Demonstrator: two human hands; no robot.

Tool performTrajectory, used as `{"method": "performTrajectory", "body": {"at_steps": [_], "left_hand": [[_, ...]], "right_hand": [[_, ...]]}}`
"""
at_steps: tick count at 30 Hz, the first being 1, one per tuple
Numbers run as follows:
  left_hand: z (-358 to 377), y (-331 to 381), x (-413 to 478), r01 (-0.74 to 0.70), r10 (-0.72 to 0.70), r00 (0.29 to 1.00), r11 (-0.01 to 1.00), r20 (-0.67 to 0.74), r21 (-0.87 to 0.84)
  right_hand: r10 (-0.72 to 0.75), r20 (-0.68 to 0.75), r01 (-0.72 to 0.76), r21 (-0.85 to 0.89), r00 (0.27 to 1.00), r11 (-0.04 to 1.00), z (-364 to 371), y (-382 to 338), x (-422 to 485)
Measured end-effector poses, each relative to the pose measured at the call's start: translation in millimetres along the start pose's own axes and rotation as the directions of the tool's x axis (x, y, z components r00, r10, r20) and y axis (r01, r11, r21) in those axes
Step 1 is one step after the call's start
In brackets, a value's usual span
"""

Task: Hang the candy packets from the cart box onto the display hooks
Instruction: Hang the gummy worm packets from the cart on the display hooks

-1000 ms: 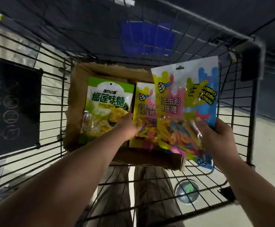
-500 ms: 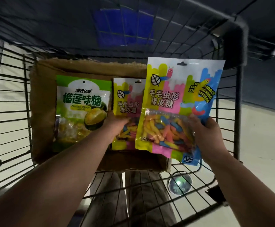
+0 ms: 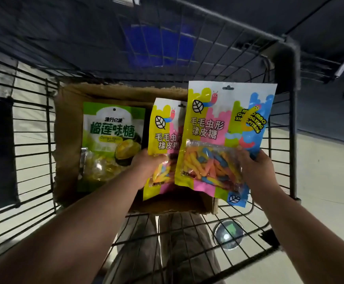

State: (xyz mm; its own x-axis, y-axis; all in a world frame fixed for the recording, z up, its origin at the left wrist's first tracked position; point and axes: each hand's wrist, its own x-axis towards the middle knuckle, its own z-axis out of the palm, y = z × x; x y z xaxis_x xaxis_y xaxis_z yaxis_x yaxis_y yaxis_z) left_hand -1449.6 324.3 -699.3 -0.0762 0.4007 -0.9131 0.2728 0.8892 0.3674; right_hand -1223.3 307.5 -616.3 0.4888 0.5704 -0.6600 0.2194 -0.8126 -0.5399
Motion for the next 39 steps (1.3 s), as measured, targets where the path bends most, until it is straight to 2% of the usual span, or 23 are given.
{"method": "performTrajectory", "body": {"at_steps": [9,18,22,27,29,32,35,39], "left_hand": [[-54.6,13.7,-50.5,-0.113,0.111,0.992,0.993,-0.055,-0.035],[-116.6,44.9,-123.0,-0.244,0.226,0.965,0.959,-0.131,-0.142],[-132.7,60.5,-152.3,-0.348,0.336,0.938,0.914,-0.090,-0.208],[-134.2,99.8,-209.0,-0.413,0.447,0.893,0.858,0.048,-0.306],[-130.9,113.6,-226.1,-0.475,0.504,0.862,0.841,0.057,-0.261],[-121.3,124.5,-249.7,-0.550,0.584,0.804,0.803,0.114,-0.229],[-101.5,133.0,-276.1,-0.606,0.630,0.768,0.773,0.114,-0.188],[-64.6,136.4,-302.4,-0.654,0.676,0.705,0.737,0.216,-0.170]], "right_hand": [[-0.005,0.025,0.002,0.107,1.000,0.994,-0.3,-17.0,-49.5],[-0.047,-0.071,0.062,0.227,0.996,0.972,-13.8,-62.8,-118.4],[-0.081,-0.099,0.109,0.318,0.992,0.942,-31.8,-84.3,-154.8],[-0.137,-0.202,0.210,0.398,0.970,0.893,-70.9,-98.1,-198.9],[-0.153,-0.280,0.259,0.398,0.948,0.880,-88.7,-98.0,-213.9],[-0.140,-0.327,0.278,0.424,0.934,0.862,-113.4,-88.0,-233.7],[-0.131,-0.386,0.308,0.441,0.913,0.843,-136.8,-73.2,-248.0],[-0.113,-0.444,0.341,0.477,0.889,0.810,-169.3,-51.2,-267.5]]}}
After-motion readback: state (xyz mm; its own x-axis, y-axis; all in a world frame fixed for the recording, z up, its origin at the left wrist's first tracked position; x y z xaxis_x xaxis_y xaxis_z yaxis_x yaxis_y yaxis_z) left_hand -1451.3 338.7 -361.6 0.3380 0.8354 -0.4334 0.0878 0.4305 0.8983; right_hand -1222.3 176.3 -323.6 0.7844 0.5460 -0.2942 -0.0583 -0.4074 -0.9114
